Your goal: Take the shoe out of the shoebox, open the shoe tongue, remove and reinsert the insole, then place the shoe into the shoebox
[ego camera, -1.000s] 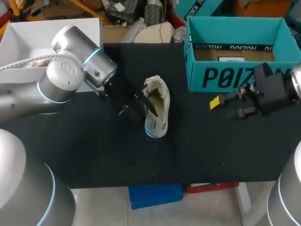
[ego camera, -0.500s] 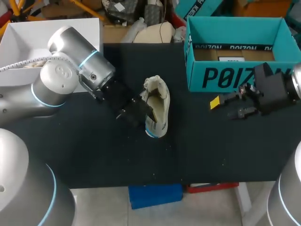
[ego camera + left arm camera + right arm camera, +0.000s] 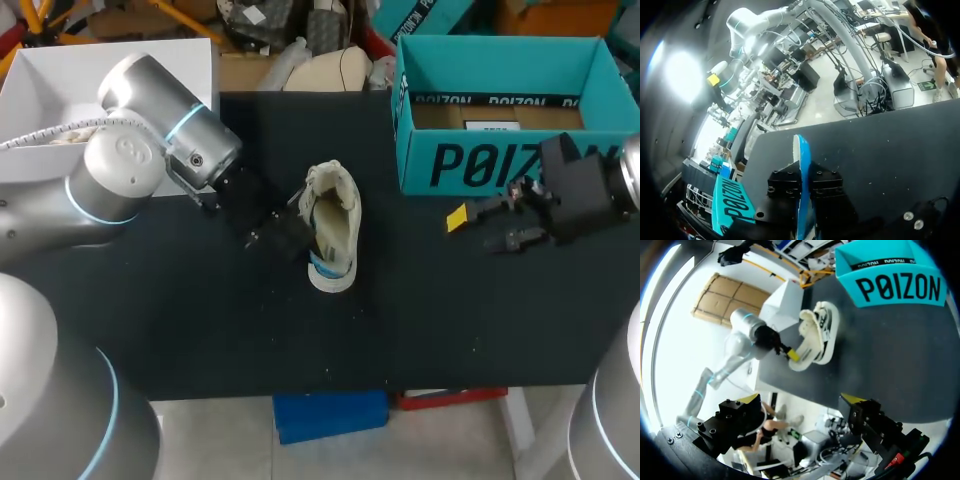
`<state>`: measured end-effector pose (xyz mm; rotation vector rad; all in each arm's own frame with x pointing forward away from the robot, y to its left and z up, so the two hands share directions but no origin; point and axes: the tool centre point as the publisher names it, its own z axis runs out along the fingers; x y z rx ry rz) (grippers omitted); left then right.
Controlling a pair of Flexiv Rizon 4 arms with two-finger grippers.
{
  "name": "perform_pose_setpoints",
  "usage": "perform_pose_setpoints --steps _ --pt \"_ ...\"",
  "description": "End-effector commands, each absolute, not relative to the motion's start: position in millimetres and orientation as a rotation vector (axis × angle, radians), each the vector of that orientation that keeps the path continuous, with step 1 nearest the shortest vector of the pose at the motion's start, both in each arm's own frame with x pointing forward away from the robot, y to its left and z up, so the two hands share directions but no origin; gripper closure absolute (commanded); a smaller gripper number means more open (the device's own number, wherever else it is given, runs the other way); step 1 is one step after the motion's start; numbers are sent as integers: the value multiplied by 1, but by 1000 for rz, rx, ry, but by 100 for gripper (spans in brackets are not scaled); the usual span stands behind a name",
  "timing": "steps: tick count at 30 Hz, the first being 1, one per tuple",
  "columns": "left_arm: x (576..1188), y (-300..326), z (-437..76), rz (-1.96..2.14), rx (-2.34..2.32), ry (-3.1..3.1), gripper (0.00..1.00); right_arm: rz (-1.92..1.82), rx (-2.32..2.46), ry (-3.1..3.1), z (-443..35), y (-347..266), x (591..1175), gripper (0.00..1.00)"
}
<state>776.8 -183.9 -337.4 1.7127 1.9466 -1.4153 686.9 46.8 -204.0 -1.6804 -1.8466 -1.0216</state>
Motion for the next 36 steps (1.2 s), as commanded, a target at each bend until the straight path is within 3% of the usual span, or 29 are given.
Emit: perform_pose_setpoints --steps 1,17,36 --pt "791 -189 -352 -1453 1700 1929 100 -1018 -1682 -1848 -204 47 687 0" --pt "838 -199 -374 -1404 1682 1924 100 -1018 -1682 -1848 -204 47 687 0" --pt "843 -191 -380 -1078 1903 1985 100 -1018 -1682 -1848 -204 47 687 0"
